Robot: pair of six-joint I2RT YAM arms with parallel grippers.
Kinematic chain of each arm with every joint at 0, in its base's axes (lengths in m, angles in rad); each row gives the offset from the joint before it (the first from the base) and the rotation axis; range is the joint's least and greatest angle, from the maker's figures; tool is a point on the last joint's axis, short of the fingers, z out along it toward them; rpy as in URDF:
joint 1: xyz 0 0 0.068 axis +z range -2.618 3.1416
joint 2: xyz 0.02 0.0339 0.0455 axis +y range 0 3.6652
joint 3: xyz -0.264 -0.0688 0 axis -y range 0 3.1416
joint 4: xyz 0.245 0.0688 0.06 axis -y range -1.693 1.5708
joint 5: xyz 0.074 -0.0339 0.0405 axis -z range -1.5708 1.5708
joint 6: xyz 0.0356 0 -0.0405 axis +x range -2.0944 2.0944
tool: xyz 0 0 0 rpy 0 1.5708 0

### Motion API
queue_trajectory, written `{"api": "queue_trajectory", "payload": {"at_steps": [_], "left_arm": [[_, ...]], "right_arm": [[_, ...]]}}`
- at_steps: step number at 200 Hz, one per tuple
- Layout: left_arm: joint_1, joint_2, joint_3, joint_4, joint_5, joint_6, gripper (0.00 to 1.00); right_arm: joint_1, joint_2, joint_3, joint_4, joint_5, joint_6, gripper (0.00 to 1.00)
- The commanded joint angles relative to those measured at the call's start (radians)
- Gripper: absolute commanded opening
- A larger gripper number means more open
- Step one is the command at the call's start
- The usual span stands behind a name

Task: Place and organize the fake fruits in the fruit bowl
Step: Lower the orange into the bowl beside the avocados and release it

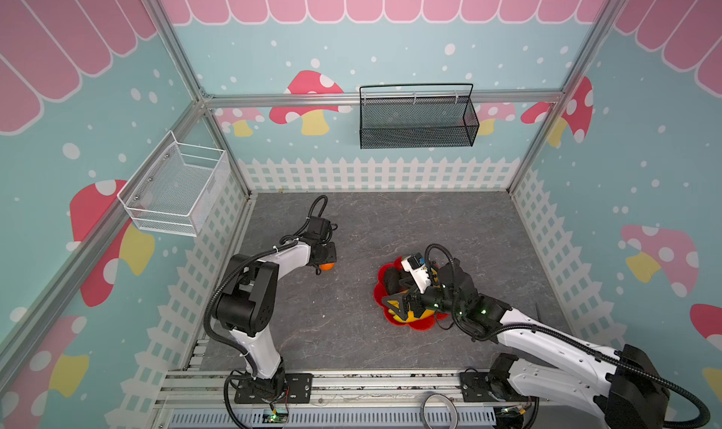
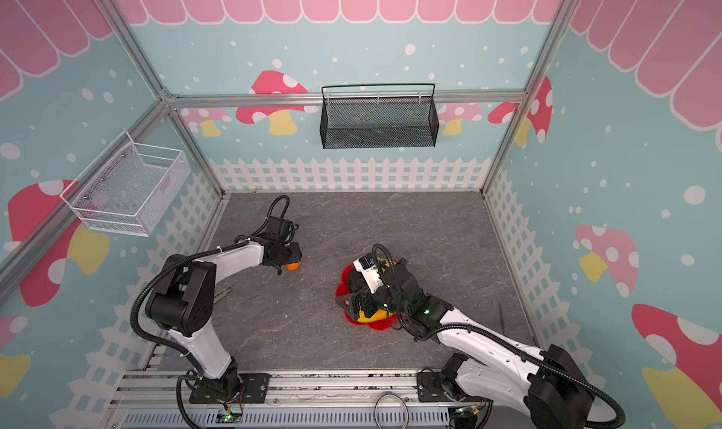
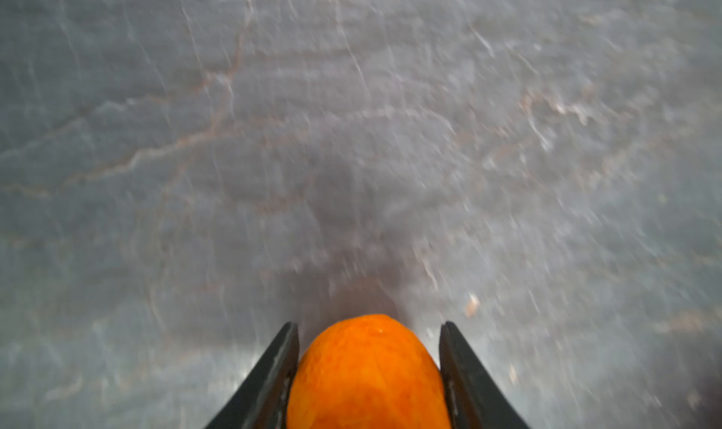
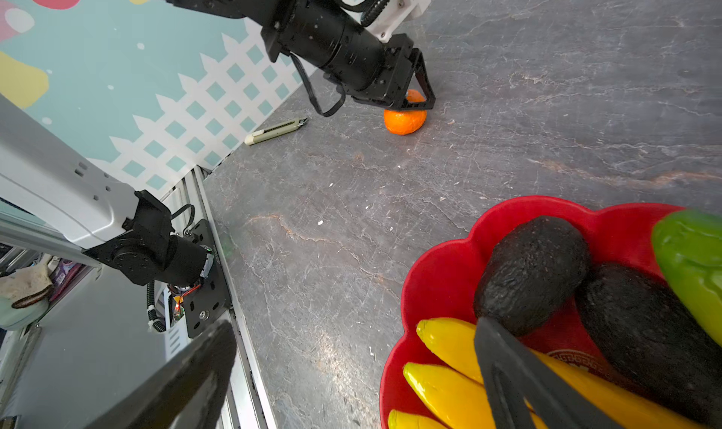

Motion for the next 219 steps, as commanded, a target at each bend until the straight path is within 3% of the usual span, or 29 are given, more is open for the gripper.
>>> {"api": "queue_trajectory", "payload": {"at_steps": [1,47,115,188,219], "left_arm": [[-0.068,-0.123,-0.014,-0.026,0.036,-0.032,0.37],[-0.259,-0.258,-0.029,-0.033,0.076,-0.059,0.37],[-0.468,-0.182,0.012,-0.009,0.083,-0.061,0.37],[-0.537,-0.117,0.013,0.013,0.039,-0.056,0.4],[-0.544,-0.105,0.01,0.016,0.032,-0.037,0.48]], "right_arm": [[0.009,-0.07,-0.041,-0.035,0.054,0.033,0.98],[-0.004,-0.186,-0.14,-0.093,0.133,0.117,0.98],[-0.012,-0.299,-0.17,-0.151,0.154,0.149,0.98],[-0.012,-0.291,-0.176,-0.142,0.149,0.148,0.98],[-0.012,-0.287,-0.179,-0.142,0.149,0.146,0.98]]}}
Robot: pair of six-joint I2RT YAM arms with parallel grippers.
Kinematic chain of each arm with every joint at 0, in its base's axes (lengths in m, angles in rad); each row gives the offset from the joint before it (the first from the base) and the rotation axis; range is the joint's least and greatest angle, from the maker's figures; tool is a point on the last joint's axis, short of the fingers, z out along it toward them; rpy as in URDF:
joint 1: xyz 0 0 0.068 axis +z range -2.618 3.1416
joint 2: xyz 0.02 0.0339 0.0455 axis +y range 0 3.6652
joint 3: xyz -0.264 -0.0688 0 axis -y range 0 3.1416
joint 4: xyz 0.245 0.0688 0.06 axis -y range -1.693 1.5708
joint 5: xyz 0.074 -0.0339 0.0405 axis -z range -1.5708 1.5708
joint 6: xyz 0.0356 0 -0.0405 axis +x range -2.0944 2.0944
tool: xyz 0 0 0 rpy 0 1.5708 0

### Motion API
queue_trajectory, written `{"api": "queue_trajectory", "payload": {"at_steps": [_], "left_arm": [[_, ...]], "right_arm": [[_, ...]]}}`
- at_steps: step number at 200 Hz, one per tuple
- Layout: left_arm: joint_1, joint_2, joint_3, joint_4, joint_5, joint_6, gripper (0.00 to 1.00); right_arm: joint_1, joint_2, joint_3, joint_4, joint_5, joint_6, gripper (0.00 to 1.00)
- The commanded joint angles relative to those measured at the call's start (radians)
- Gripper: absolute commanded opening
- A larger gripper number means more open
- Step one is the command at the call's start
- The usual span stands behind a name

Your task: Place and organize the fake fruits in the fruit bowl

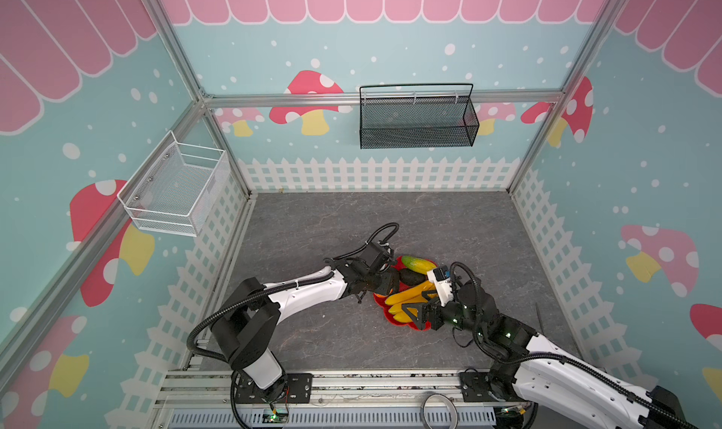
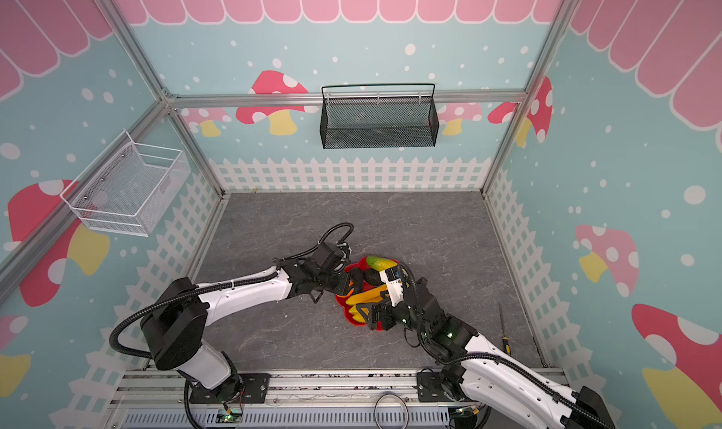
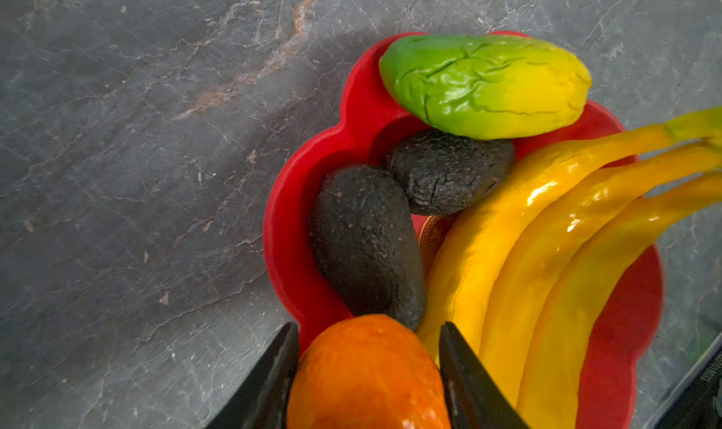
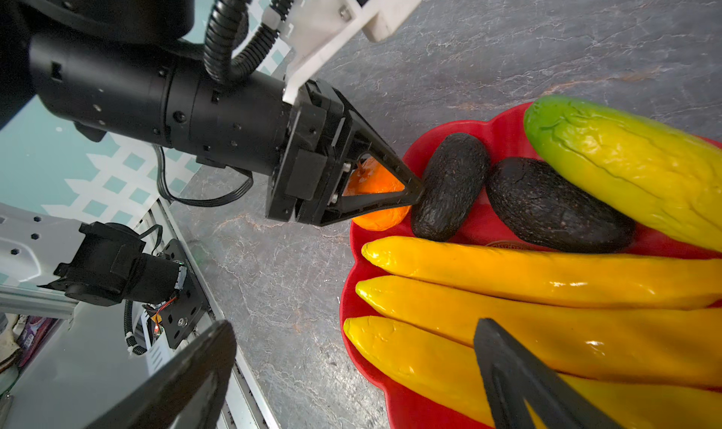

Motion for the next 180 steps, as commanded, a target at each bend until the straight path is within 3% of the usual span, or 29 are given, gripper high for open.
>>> {"api": "queue_trajectory", "payload": {"at_steps": [1,42,61,106,117,119,124,149,180], "left_arm": [[-0.014,0.012,0.02,0.016,-0.028,0.005,0.49],[-0.021,-0.003,0.025,0.026,-0.033,0.021,0.59],[-0.023,-0.021,0.023,0.031,-0.036,0.022,0.72],[-0.024,-0.088,0.017,0.045,-0.041,0.036,0.8],[-0.024,-0.124,0.016,0.047,-0.057,0.047,0.92],[-0.024,-0.133,0.016,0.049,-0.062,0.049,0.97],[-0.024,-0.151,0.016,0.05,-0.075,0.055,0.99],[-0.014,-0.261,0.005,0.046,-0.181,0.098,1.0],[0.089,-0.395,-0.063,0.048,-0.399,0.125,1.0]], "right_arm": [[-0.003,0.002,-0.01,-0.002,0.01,0.01,0.98],[-0.003,0.001,-0.01,-0.001,0.011,0.01,0.98],[-0.003,0.001,-0.009,-0.001,0.012,0.01,0.98],[-0.006,-0.002,0.002,-0.009,0.029,0.005,0.98],[-0.009,-0.004,0.017,-0.021,0.039,-0.006,0.98],[-0.01,-0.004,0.02,-0.022,0.04,-0.008,0.98],[-0.014,-0.004,0.03,-0.029,0.043,-0.013,0.98],[-0.072,0.008,0.092,-0.086,0.046,-0.06,0.99],[-0.257,0.04,0.229,-0.14,-0.029,-0.154,0.99]]}}
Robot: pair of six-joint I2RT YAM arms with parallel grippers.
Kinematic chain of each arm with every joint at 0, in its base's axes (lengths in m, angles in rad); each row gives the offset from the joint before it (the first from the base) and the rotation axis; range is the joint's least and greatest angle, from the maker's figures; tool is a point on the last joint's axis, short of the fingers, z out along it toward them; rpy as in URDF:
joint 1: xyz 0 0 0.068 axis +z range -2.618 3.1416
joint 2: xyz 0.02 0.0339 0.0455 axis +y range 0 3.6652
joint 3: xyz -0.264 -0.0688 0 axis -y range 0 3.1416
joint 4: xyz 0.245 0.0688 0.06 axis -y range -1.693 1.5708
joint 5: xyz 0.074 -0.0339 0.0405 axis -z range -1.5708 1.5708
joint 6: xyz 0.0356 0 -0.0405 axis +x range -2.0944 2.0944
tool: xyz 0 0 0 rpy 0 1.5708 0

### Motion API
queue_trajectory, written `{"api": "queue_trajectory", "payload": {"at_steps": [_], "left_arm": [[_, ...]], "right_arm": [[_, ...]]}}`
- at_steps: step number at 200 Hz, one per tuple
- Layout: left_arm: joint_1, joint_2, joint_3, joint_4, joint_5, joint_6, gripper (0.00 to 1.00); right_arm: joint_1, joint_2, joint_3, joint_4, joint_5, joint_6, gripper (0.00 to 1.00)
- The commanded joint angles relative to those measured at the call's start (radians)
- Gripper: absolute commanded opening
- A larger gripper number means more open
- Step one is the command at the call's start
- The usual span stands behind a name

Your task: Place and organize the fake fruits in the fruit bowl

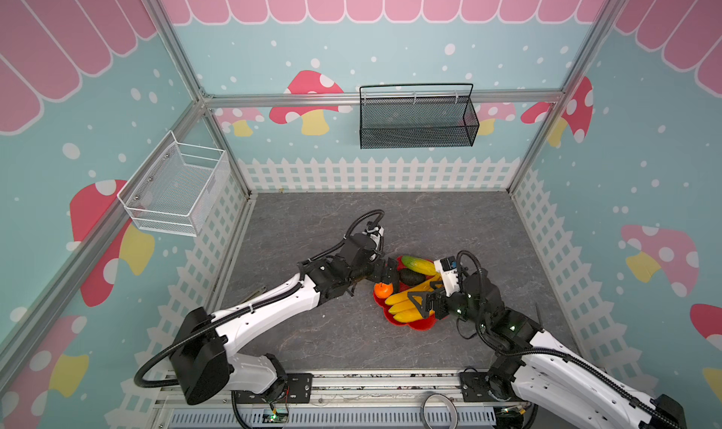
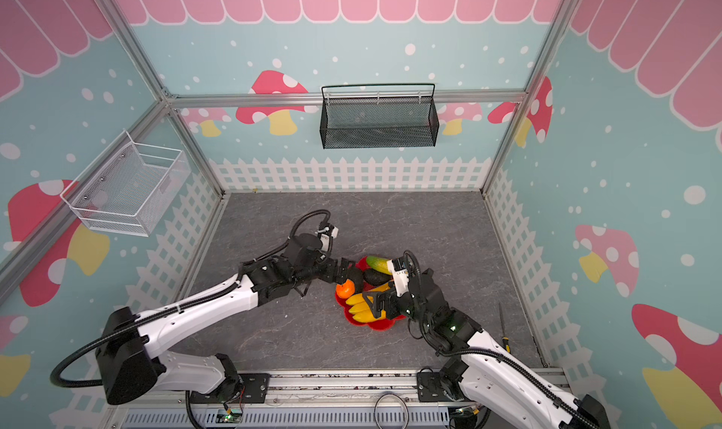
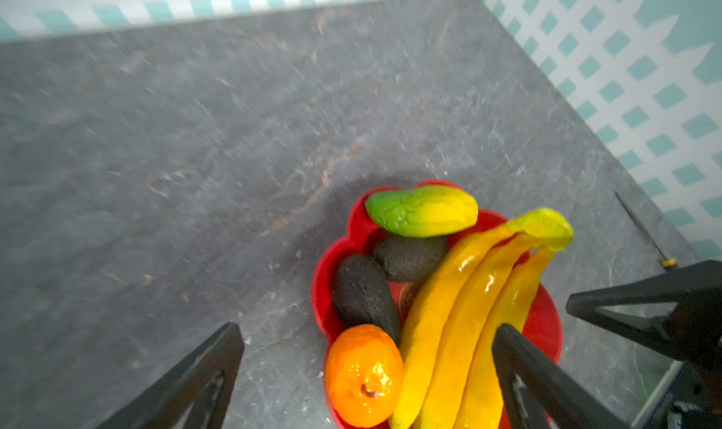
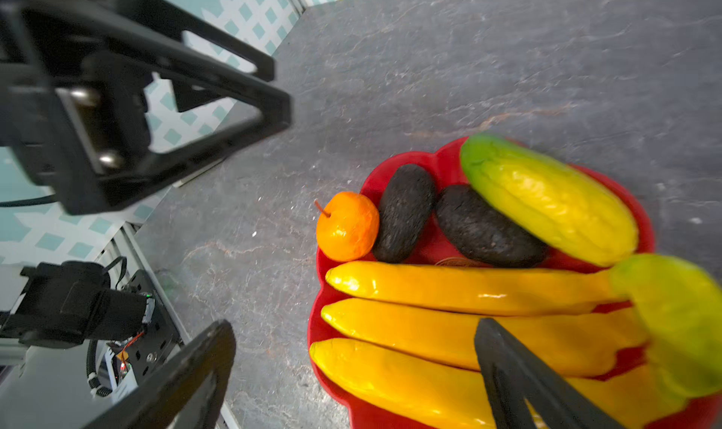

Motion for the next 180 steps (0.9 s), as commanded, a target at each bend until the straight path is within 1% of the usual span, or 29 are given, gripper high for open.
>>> {"api": "queue_trajectory", "payload": {"at_steps": [1,17,30,45,58,73,79,92,102,111,120,129,142,152,158,165,168,173,180], "left_arm": [[0.085,-0.087,-0.06,0.009,-0.22,0.038,1.0],[0.164,-0.149,-0.121,0.023,-0.357,0.075,1.0],[0.236,-0.197,-0.185,0.043,-0.451,0.104,1.0],[0.336,-0.252,-0.288,0.093,-0.498,0.12,1.0],[0.418,-0.296,-0.397,0.169,-0.537,0.113,1.0],[0.47,-0.321,-0.527,0.321,-0.567,0.112,1.0],[0.493,-0.315,-0.575,0.41,-0.558,0.13,1.0],[0.535,-0.285,-0.636,0.506,-0.53,0.142,1.0],[0.567,-0.255,-0.679,0.599,-0.483,0.157,1.0],[0.6,-0.229,-0.718,0.705,-0.426,0.182,1.0],[0.623,-0.218,-0.704,0.698,-0.378,0.195,1.0],[0.637,-0.192,-0.736,0.829,-0.343,0.232,1.0],[0.652,-0.159,-0.778,0.996,-0.252,0.259,1.0],[0.67,-0.093,-0.816,1.19,-0.183,0.279,1.0],[0.674,-0.047,-0.826,1.278,-0.166,0.302,1.0],[0.673,-0.007,-0.819,1.311,-0.165,0.33,1.0],[0.675,0.009,-0.815,1.316,-0.136,0.331,1.0],[0.679,0.035,-0.812,1.334,-0.132,0.33,1.0],[0.68,0.089,-0.818,1.425,-0.137,0.332,1.0]], "right_arm": [[-0.115,0.017,0.119,-0.045,-0.036,-0.089,0.99],[-0.195,0.055,0.213,-0.086,0.013,-0.13,0.99],[-0.283,0.088,0.265,-0.102,0.048,-0.164,0.99],[-0.419,0.12,0.28,-0.091,0.031,-0.184,0.99],[-0.546,0.132,0.249,-0.046,-0.003,-0.188,0.99],[-0.682,0.139,0.18,0.024,0.006,-0.174,0.99],[-0.732,0.138,0.141,0.068,0.026,-0.165,0.99],[-0.805,0.121,0.022,0.211,0.112,-0.144,0.99],[-0.815,0.095,-0.09,0.35,0.202,-0.172,0.99],[-0.815,0.07,-0.194,0.507,0.249,-0.24,0.99],[-0.815,0.056,-0.305,0.672,0.301,-0.292,0.99],[-0.815,0.057,-0.397,0.819,0.346,-0.333,0.99],[-0.815,0.075,-0.492,0.961,0.372,-0.39,0.99],[-0.815,0.102,-0.522,1.021,0.375,-0.389,0.99],[-0.815,0.123,-0.53,1.051,0.366,-0.381,0.99],[-0.815,0.15,-0.539,1.097,0.347,-0.377,0.99],[-0.815,0.164,-0.537,1.11,0.335,-0.376,0.99],[-0.815,0.183,-0.536,1.138,0.31,-0.378,0.99],[-0.814,0.217,-0.538,1.193,0.289,-0.388,0.99]]}}
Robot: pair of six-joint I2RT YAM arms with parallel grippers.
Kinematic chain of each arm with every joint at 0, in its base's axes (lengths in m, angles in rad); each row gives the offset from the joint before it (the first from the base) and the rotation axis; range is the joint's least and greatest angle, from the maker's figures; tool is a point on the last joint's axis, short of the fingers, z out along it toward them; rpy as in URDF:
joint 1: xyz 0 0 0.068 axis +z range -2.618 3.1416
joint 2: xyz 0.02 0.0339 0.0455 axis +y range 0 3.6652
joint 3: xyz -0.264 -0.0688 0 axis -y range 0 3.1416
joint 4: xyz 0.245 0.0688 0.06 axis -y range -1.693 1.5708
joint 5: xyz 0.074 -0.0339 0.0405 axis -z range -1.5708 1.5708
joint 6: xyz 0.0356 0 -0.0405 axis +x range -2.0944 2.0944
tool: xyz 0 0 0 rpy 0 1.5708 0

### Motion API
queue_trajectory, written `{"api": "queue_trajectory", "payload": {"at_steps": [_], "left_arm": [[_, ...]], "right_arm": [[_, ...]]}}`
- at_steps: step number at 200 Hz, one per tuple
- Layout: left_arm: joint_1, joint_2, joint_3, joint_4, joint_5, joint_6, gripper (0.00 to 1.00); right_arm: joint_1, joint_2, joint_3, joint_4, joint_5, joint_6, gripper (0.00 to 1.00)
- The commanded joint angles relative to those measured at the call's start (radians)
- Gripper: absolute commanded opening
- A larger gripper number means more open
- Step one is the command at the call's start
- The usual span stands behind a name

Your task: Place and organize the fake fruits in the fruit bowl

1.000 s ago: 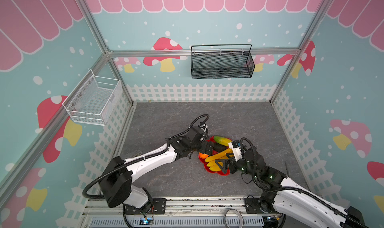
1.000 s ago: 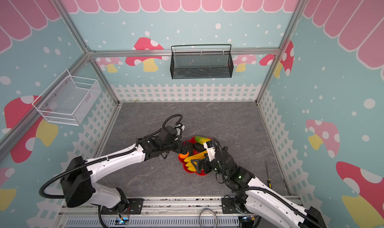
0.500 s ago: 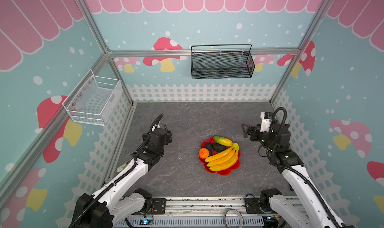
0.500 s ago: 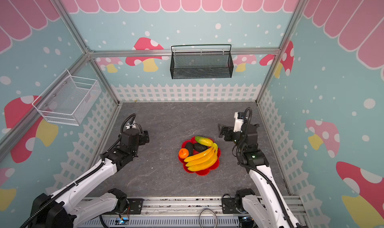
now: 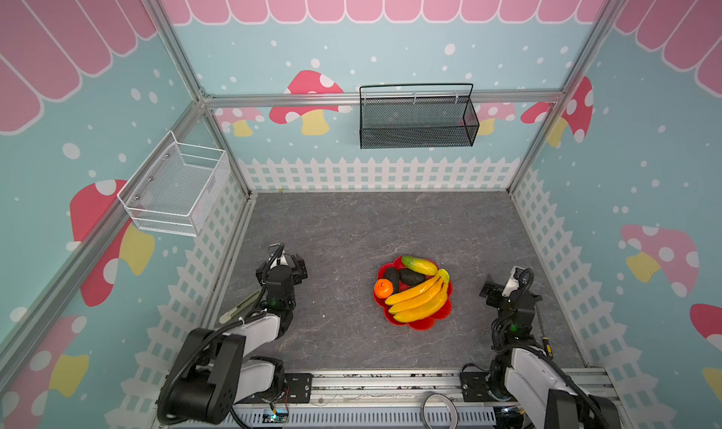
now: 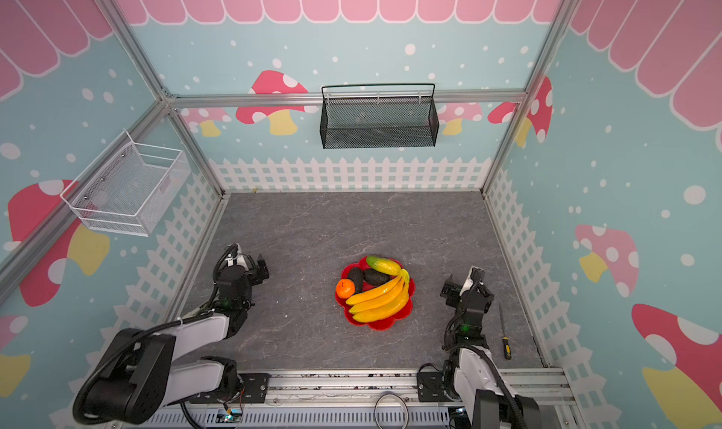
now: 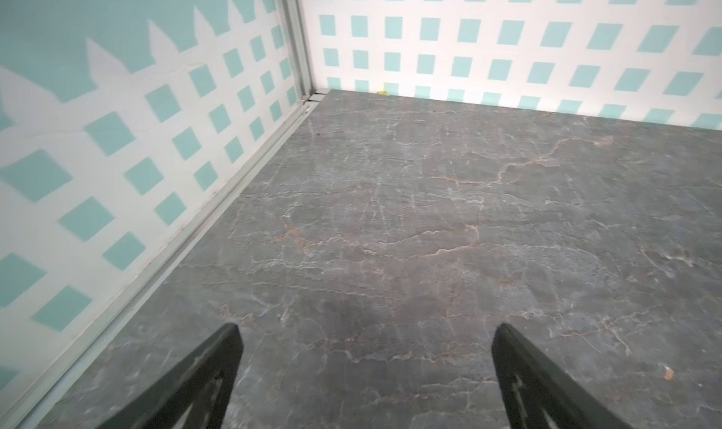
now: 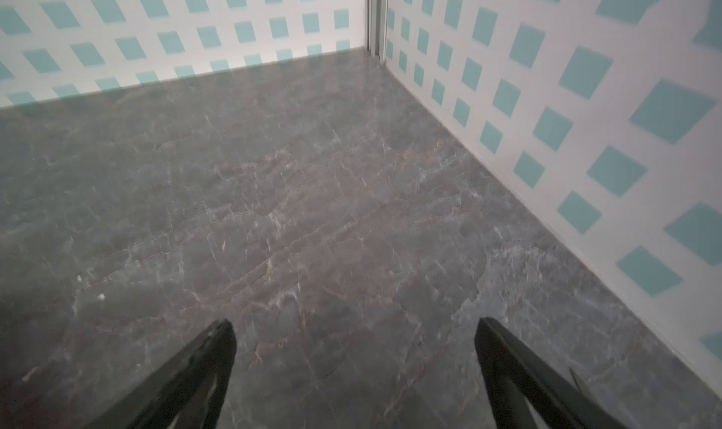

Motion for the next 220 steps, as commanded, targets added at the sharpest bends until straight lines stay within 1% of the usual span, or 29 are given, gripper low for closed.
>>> {"api": "queue_trajectory", "payload": {"at_steps": [1,19,25,29,38,42,61,74,78,88,101,110,124,131,140,151,159,173,184,195,220], "left_arm": [[0.012,0.122,-0.018,0.38,0.107,0.072,1.0],[0.012,0.294,-0.041,0.619,0.1,0.09,1.0],[0.011,0.317,-0.049,0.671,0.091,0.095,1.0],[0.012,0.3,-0.055,0.653,0.091,0.087,1.0],[0.014,0.241,-0.046,0.537,0.09,0.063,1.0],[0.014,0.228,-0.035,0.498,0.065,0.059,1.0],[0.008,0.265,0.025,0.45,0.03,0.078,1.0],[0.006,0.227,0.084,0.264,0.009,0.054,1.0],[0.006,0.229,0.104,0.232,0.002,0.051,1.0],[0.014,0.251,0.111,0.261,0.01,0.057,1.0],[0.012,0.235,0.105,0.245,0.007,0.047,1.0],[0.012,0.246,0.107,0.264,0.0,0.055,1.0],[0.012,0.238,0.114,0.231,-0.001,0.046,1.0],[0.012,0.242,0.115,0.236,-0.001,0.047,1.0],[0.012,0.247,0.113,0.247,-0.001,0.053,1.0],[0.014,0.241,0.116,0.233,0.0,0.045,1.0],[0.014,0.245,0.115,0.243,-0.001,0.051,1.0],[0.014,0.243,0.116,0.235,0.0,0.048,1.0],[0.014,0.245,0.115,0.242,0.0,0.051,1.0],[0.014,0.244,0.116,0.238,0.0,0.05,1.0],[0.019,0.243,0.123,0.218,0.01,0.044,1.0]], "right_arm": [[0.0,0.066,-0.036,0.355,-0.019,-0.056,0.99],[0.0,0.149,-0.035,0.463,-0.043,-0.066,0.99],[0.0,0.175,-0.035,0.494,-0.052,-0.064,0.99],[0.002,0.191,-0.031,0.513,-0.056,-0.064,0.99],[0.002,0.226,-0.028,0.555,-0.078,-0.067,0.99],[0.003,0.246,-0.026,0.575,-0.085,-0.071,0.99],[0.005,0.327,-0.003,0.639,-0.106,-0.081,0.99],[0.008,0.39,0.012,0.685,-0.129,-0.093,0.99],[0.011,0.409,0.014,0.702,-0.136,-0.095,0.99],[0.025,0.453,0.014,0.752,-0.139,-0.11,0.98],[0.044,0.505,0.016,0.804,-0.139,-0.129,0.98],[0.055,0.548,0.021,0.833,-0.15,-0.145,0.98],[0.08,0.63,0.058,0.867,-0.169,-0.184,0.98],[0.095,0.624,0.097,0.812,-0.169,-0.204,0.98],[0.116,0.601,0.162,0.641,-0.163,-0.228,0.98],[0.144,0.637,0.2,0.629,-0.139,-0.254,0.98],[0.148,0.617,0.208,0.579,-0.133,-0.254,0.98],[0.149,0.632,0.2,0.622,-0.135,-0.258,0.98],[0.148,0.619,0.208,0.581,-0.135,-0.257,0.98],[0.149,0.628,0.203,0.606,-0.136,-0.257,0.98],[0.149,0.623,0.205,0.593,-0.134,-0.257,0.98]]}}
